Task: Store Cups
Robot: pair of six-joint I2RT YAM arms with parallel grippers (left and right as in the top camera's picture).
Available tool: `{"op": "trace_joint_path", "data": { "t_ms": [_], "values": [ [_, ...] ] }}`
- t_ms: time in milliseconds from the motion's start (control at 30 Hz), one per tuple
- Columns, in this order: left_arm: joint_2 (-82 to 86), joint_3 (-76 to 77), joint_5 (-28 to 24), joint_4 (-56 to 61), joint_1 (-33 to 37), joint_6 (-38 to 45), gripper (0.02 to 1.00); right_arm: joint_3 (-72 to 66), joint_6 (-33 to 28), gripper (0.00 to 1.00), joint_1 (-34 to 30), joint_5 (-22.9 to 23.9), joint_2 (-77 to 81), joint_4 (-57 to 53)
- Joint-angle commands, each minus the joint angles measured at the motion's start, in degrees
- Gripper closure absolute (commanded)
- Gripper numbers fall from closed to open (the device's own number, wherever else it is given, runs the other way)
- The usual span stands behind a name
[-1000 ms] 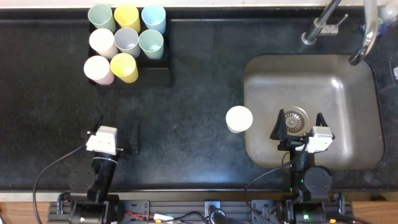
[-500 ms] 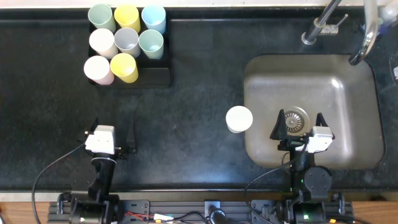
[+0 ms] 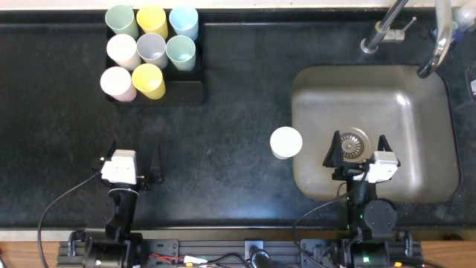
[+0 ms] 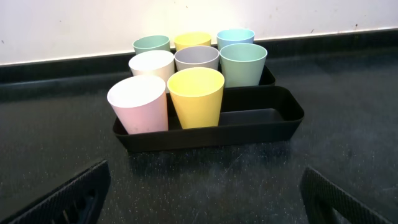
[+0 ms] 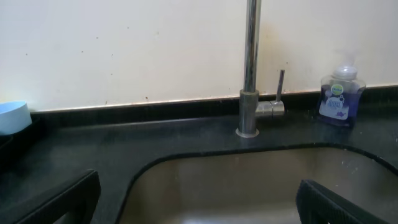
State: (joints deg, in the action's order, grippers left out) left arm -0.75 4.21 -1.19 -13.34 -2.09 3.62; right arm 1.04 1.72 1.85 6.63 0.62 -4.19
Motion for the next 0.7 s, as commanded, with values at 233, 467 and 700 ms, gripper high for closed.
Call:
{"op": "trace_joint_path", "data": {
  "t_ms": [233,467,700],
  "values": [
    [0.61,-0.13,0.76,-0.07,0.44,1.09,0.020,-0.76,0.00,0.003,-0.33,0.28,-0.42,0.31],
    [0.61,-0.13,0.76,-0.07,0.44,1.09,0.020,-0.79,0.00,0.003,-0.33,0.28,-0.39,0.31],
    [0.61,-0.13,0.76,-0.07,0.44,1.09,0.018,5.92,0.00,0.005,-0.33,0.28,-0.31,3.54]
  ]
}}
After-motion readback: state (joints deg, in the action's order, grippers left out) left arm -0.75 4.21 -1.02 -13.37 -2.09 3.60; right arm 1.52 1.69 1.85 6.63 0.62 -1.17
